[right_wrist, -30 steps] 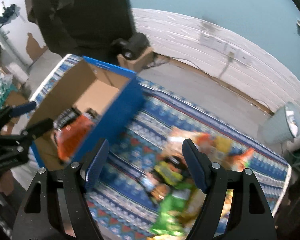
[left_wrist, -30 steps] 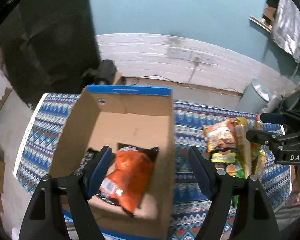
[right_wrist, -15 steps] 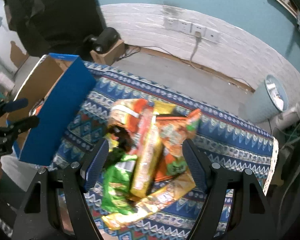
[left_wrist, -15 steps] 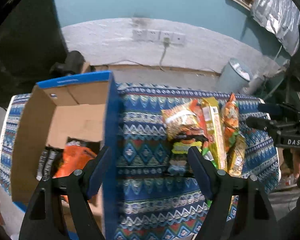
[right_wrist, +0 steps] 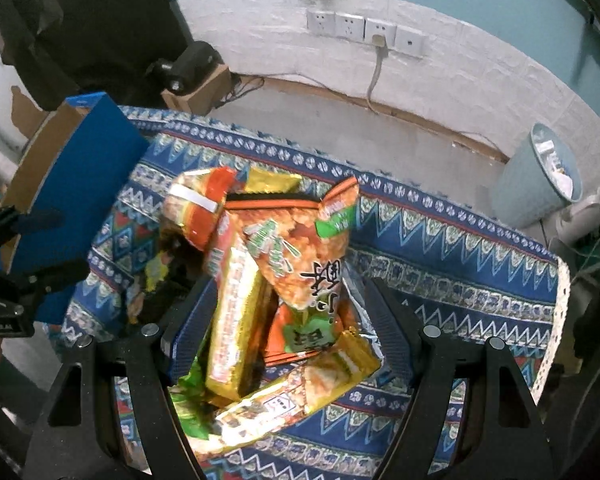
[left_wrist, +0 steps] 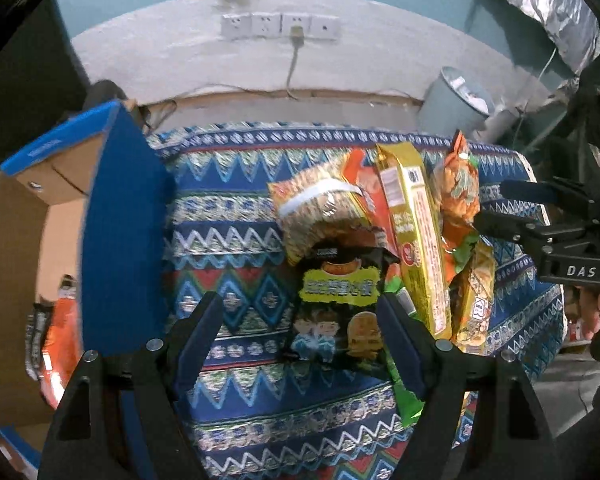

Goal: Organize snacks
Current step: 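Move both grippers back over the snack pile, then grasp the orange-green rice cracker bag with the right gripper while the left gripper approaches the black-yellow bag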

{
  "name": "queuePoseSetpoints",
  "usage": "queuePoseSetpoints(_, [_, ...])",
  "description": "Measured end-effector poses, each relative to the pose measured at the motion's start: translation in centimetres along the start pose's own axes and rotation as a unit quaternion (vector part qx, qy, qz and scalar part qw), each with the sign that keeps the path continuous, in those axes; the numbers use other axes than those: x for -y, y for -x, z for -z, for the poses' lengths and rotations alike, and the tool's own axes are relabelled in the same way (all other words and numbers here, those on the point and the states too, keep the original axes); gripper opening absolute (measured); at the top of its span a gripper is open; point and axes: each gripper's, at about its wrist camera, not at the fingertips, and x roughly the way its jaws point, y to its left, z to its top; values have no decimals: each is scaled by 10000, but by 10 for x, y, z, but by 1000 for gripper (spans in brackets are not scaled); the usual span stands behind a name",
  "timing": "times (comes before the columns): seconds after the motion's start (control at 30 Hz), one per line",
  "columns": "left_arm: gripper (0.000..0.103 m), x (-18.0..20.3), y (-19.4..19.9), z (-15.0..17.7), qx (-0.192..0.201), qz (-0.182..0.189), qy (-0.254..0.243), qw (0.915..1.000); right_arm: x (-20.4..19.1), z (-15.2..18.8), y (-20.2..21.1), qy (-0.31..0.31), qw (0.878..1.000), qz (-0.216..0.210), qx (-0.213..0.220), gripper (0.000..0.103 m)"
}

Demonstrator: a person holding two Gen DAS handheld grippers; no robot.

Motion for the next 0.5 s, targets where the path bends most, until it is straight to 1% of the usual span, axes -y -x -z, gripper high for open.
queuePoseSetpoints(0.17, [80, 7, -22, -3, -219, 187, 2, 9996, 6, 3, -16, -2, 10000, -44, -65, 77])
queuePoseSetpoints(0.33, [80, 9, -41, -8, -454, 348, 130, 9983, 12, 5, -29, -87, 9998, -106, -137, 77])
queuePoseSetpoints(0.5, [80, 12, -62, -10, -691, 401, 173, 9967, 16, 5, -43, -95, 9995, -167, -236, 77])
